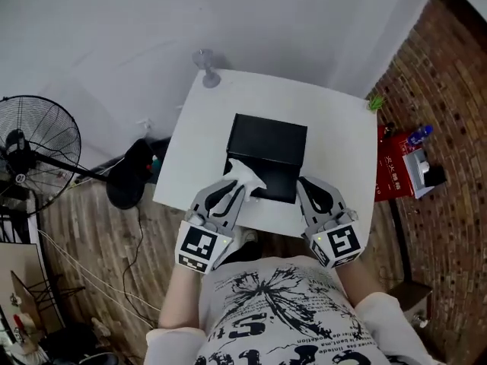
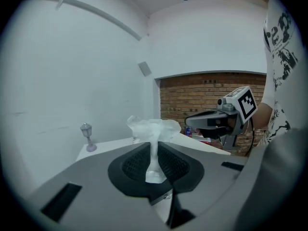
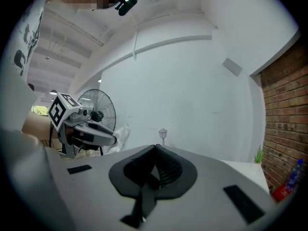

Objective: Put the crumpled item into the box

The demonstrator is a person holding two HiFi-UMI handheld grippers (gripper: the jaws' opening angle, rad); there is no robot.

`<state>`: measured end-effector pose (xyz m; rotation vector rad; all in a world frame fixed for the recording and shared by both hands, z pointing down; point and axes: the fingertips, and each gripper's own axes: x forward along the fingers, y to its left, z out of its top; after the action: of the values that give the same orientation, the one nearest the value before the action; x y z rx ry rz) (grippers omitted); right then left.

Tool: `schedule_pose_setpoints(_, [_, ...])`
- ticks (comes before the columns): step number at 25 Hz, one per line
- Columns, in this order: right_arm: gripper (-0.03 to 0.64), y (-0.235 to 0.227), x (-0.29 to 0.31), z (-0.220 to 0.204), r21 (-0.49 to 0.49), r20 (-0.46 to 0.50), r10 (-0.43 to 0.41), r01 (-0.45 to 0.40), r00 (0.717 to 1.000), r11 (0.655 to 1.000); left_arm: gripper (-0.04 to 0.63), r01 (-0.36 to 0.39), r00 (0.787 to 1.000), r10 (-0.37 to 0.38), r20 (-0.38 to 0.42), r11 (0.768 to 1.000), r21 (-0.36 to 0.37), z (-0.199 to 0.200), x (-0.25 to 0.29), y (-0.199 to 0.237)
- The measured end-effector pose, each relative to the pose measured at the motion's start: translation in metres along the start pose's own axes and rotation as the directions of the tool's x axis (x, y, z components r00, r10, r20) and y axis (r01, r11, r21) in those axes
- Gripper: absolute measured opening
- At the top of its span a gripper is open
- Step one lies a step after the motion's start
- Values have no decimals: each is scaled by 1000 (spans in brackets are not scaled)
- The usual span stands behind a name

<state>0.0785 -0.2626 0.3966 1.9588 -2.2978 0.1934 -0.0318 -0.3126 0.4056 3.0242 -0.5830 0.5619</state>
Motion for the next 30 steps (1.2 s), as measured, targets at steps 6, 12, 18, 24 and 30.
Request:
schedule_pose_setpoints(6, [14,-20,28,-26,41,-46,-139,141,989,989,61,236,966,-221,-131,966,106,-32,57,13])
schedule_pose_setpoints(12, [14,-36,37,-54,96,-119,-249,261,961,961,61,432,878,-377,-297,889,150,-80,102,7])
schedule_pose_setpoints(18, [14,-54,33,-81,109,-168,-298,318,940,942,61,536,796,-437,-419,830,154,-122,140,-7])
schedule_pose_setpoints(24, [14,-65,25,-101,127,-198,-332,360,922,924,63,616,689,-467,-555,781,107,-161,167,-18])
schedule_pose_setpoints(30, [14,-69,19,-115,166,-223,-356,395,907,903,62,681,600,-463,-653,724,112,-186,182,-27])
